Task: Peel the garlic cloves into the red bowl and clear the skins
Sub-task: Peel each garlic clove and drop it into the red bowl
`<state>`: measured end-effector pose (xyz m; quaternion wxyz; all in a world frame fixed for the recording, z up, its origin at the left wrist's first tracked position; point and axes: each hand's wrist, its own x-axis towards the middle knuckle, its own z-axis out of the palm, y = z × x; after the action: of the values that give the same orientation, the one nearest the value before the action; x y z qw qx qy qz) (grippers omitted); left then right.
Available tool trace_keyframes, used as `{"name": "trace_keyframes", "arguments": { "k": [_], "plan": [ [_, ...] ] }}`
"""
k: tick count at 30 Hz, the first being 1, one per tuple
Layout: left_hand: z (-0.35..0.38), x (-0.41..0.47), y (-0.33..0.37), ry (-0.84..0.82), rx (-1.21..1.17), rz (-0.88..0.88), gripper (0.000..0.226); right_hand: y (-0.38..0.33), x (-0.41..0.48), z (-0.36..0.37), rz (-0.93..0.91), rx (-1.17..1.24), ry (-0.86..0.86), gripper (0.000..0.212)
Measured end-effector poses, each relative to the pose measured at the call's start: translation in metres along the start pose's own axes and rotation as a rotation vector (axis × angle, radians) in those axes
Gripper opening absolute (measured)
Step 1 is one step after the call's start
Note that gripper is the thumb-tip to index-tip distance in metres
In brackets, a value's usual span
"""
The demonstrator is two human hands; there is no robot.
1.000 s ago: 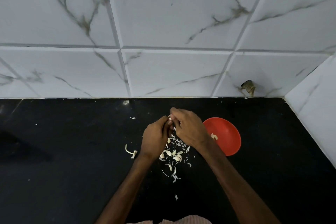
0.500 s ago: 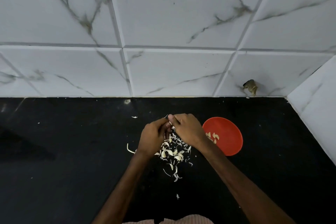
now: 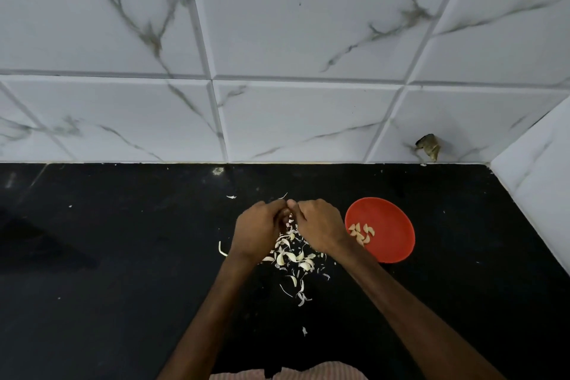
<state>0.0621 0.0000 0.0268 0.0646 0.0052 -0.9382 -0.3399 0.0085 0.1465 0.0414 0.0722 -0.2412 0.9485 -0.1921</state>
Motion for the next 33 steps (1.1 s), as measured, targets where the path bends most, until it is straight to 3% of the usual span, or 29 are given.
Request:
{"name": "trace_keyframes", "arguments": {
  "k": [2, 4, 6, 11, 13, 16, 18, 25, 29, 33],
  "plan": [
    [-0.003, 0.002, -0.003, 0.0, 0.113, 0.032, 0.02, 0.001, 0.001, 0.001, 0.134, 0.331, -0.147, 0.058],
    [-0.002, 0.001, -0.005, -0.044, 0.067, 0.033, 0.021, 0.006, 0.0, -0.002, 0.23, 0.687, -0.268, 0.058],
    [0.002, 0.001, -0.004, -0.084, 0.03, 0.027, 0.02, 0.01, 0.0, -0.004, 0.259, 0.853, -0.297, 0.058],
    [0.004, 0.001, -0.004, -0.097, -0.075, -0.005, 0.011, 0.015, 0.002, -0.001, 0.194, 0.812, -0.224, 0.069],
    [0.004, -0.001, -0.005, -0.08, -0.063, -0.02, 0.016, 0.017, 0.001, 0.001, 0.134, 0.731, -0.111, 0.058],
    [0.004, -0.002, -0.005, -0.012, -0.13, -0.08, 0.025, 0.019, -0.001, 0.002, 0.086, 0.761, 0.104, 0.018],
    [0.005, -0.003, -0.007, 0.0, -0.194, -0.101, 0.025, 0.017, -0.003, 0.001, 0.074, 0.871, 0.159, 0.014],
    [0.006, -0.002, -0.007, 0.02, -0.391, -0.12, 0.016, 0.011, -0.006, 0.001, 0.008, 0.971, 0.165, 0.014],
    [0.001, -0.001, -0.005, 0.023, -0.274, -0.067, 0.019, 0.012, -0.006, 0.0, 0.038, 1.002, 0.193, 0.009],
    [-0.005, -0.003, -0.002, 0.073, -0.174, -0.047, 0.024, 0.011, -0.007, 0.0, 0.032, 0.999, 0.113, 0.01]
  ]
}}
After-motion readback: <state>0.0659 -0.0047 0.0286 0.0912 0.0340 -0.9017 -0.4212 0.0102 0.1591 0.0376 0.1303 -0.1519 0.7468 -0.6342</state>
